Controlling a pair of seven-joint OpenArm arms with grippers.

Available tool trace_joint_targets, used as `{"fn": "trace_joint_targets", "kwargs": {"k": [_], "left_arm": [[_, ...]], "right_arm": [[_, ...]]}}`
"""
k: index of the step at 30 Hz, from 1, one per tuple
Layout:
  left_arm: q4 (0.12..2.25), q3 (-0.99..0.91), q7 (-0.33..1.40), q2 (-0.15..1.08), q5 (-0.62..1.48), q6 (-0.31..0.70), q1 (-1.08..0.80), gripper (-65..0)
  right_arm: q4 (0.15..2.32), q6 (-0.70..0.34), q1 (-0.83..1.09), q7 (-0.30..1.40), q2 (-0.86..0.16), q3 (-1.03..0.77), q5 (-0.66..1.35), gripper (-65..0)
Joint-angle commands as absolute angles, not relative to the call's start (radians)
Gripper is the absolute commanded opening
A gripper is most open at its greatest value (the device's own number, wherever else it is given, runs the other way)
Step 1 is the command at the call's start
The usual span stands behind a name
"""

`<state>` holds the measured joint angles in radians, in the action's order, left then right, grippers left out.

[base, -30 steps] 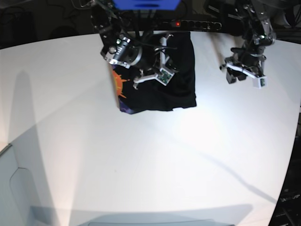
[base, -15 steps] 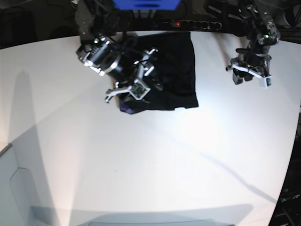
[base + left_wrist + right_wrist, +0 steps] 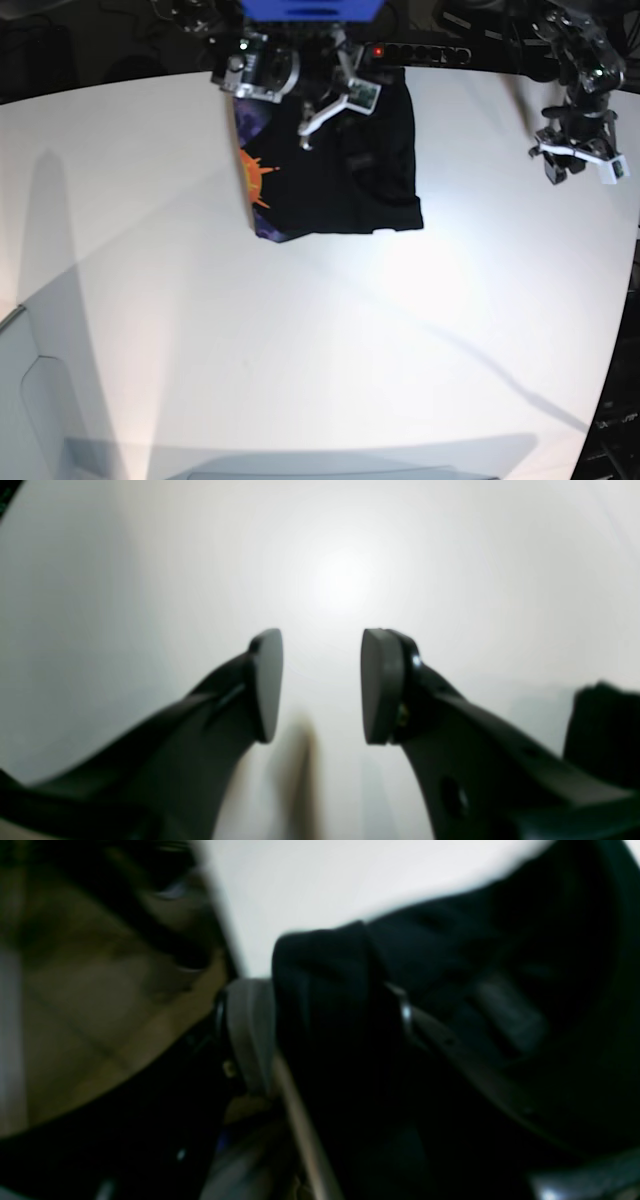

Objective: Fold the T-shirt properly
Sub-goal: 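Release the right gripper and reposition both grippers over the bundle, then grasp the bundle edges with both grippers and flip it over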

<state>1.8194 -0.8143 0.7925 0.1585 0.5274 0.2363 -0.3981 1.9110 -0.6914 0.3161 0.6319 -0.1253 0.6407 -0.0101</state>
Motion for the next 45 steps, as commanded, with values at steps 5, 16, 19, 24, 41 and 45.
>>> {"fn": "trace_joint_targets", "kwargs": {"k": [5,16,19,24,41,45], "left_arm": [[1.842,-0.823,0.776,0.171,0.535,0.242,-0.406,-39.7],[1.842,-0.825,0.776,0.165,0.535,0.242,-0.426,-39.7],[1.842,-0.825,0.776,0.163,0.535,0.242,-0.427,-35.9],[1.842,-0.825,0.776,0.16,0.535,0.242,-0.45,-28.3],[1.971,-0.558,0.769,-0.013,0.533,0.237,-0.43,-28.0],[1.968,-0.424,0.765,-0.036,0.524,0.232,-0.43,-28.0]], "right_arm": [[1.965,-0.698,0.275,0.595,-0.137,0.621,0.001,-34.1],[1.957,-0.698,0.223,0.595,-0.124,0.489,0.005,-34.1],[1.876,-0.698,0.193,0.595,-0.068,0.489,0.004,-34.0],[1.744,-0.698,0.16,0.595,0.001,0.509,0.004,-34.0],[1.948,-0.698,0.157,0.595,-0.093,0.464,0.001,-34.2],[1.952,-0.698,0.156,0.595,-0.09,0.294,0.001,-34.2]]}}
